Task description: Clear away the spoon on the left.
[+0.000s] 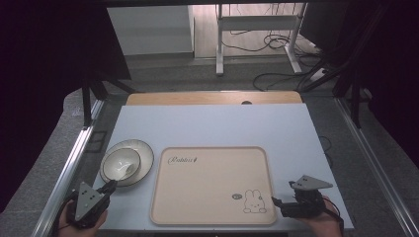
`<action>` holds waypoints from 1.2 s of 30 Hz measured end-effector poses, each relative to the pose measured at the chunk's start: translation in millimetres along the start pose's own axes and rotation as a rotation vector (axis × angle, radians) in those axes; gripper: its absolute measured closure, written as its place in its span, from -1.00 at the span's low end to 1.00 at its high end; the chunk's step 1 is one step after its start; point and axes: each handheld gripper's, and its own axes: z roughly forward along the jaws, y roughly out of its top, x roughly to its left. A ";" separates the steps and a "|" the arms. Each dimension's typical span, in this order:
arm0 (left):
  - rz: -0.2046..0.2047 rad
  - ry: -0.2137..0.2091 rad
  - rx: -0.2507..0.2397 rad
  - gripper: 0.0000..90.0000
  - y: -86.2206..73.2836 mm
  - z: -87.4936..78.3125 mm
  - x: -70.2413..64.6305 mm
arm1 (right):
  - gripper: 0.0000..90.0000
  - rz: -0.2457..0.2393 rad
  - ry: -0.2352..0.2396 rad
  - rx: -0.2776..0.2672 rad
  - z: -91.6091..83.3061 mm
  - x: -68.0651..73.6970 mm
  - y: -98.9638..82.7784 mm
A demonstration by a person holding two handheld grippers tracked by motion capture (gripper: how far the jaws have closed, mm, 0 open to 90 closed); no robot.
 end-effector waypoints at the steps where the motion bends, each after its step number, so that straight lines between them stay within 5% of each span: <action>1: -0.001 0.001 -0.001 0.95 0.3 -0.2 -0.1 | -0.63 0.000 0.000 0.002 -0.1 -0.1 0.0; 36: 0.017 0.023 -0.117 0.98 29.7 -14.3 -7.4 | -0.63 0.003 -0.002 0.013 1.1 -0.4 -0.2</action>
